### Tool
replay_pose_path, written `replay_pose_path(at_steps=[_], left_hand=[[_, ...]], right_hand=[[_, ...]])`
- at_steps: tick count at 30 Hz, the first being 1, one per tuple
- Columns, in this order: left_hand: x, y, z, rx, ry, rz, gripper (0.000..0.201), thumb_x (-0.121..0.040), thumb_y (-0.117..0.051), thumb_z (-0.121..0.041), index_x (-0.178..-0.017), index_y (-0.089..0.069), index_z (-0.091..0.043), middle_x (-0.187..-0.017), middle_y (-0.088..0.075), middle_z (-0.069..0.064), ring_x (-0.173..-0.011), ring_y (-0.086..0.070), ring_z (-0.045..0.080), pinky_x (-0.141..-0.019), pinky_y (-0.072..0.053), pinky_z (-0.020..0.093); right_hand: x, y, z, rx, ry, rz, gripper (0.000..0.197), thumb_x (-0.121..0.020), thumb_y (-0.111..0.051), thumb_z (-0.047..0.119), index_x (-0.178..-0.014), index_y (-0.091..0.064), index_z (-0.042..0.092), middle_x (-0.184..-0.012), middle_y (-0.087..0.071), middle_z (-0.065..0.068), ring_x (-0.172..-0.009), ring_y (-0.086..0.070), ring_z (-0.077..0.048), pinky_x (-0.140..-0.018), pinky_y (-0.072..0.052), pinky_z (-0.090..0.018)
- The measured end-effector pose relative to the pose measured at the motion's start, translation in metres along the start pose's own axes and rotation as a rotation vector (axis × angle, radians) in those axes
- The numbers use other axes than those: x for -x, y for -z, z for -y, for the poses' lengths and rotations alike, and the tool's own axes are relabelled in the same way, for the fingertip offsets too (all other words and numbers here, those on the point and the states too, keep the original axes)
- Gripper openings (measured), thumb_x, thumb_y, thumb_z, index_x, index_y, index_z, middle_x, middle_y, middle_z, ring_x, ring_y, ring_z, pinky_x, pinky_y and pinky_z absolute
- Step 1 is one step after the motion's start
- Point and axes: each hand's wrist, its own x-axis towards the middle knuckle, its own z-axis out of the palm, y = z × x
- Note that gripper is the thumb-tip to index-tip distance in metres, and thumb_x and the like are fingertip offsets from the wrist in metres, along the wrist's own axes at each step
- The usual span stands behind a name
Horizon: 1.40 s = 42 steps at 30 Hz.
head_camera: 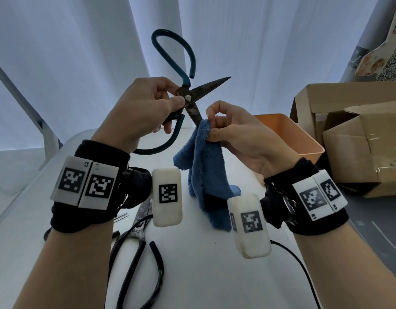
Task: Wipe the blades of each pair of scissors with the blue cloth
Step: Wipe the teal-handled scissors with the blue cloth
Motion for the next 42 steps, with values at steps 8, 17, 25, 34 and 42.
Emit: replay_pose_path(at_steps=[8,17,25,34,42], left_hand=[[-0.001,0.003,0.001,0.013,0.006,-0.021,0.007,-0.096,-0.063,-0.017,-0.094,-0.068,-0.022,-0.054,-0.056,-0.004,-0.05,-0.053,0.015,-0.042,-0.037,0.019],[-0.001,0.004,0.001,0.008,0.005,-0.049,0.007,-0.095,-0.064,-0.017,-0.094,-0.068,-0.023,-0.066,-0.061,0.007,-0.05,-0.053,0.016,-0.042,-0.037,0.019],[-0.002,0.006,0.002,0.011,0.028,-0.058,0.008,-0.096,-0.063,-0.017,-0.092,-0.067,-0.022,-0.059,-0.059,-0.001,-0.049,-0.053,0.015,-0.041,-0.036,0.018],[-0.002,0.008,0.003,-0.002,0.016,-0.087,0.008,-0.095,-0.064,-0.016,-0.091,-0.067,-0.023,-0.064,-0.058,0.004,-0.047,-0.053,0.012,-0.041,-0.037,0.017],[-0.004,0.007,0.008,-0.071,0.011,-0.163,0.006,-0.095,-0.063,-0.019,-0.098,-0.068,-0.019,-0.063,-0.061,0.005,-0.046,-0.056,0.005,-0.053,-0.038,0.025]], right_hand=[[-0.002,-0.004,-0.003,-0.008,-0.009,-0.051,0.027,-0.091,-0.061,-0.006,-0.081,-0.048,0.016,-0.086,-0.053,-0.014,-0.087,-0.051,-0.025,-0.079,-0.043,-0.031],[-0.001,-0.001,-0.004,0.015,-0.018,-0.005,0.028,-0.092,-0.058,-0.011,-0.084,-0.049,0.014,-0.078,-0.053,-0.008,-0.084,-0.051,-0.024,-0.082,-0.045,-0.032],[0.0,-0.001,-0.001,0.029,-0.003,0.038,0.034,-0.089,-0.052,-0.018,-0.084,-0.048,0.015,-0.088,-0.046,-0.015,-0.087,-0.046,-0.027,-0.079,-0.044,-0.031],[-0.002,-0.001,-0.001,0.111,-0.064,-0.056,0.027,-0.091,-0.059,-0.008,-0.082,-0.051,0.016,-0.072,-0.051,0.001,-0.08,-0.051,-0.02,-0.079,-0.046,-0.031],[-0.004,0.011,-0.005,0.158,-0.075,-0.371,0.036,-0.09,-0.049,-0.006,-0.103,-0.066,0.022,-0.086,-0.056,-0.004,-0.083,-0.057,-0.014,-0.07,-0.046,-0.023]])
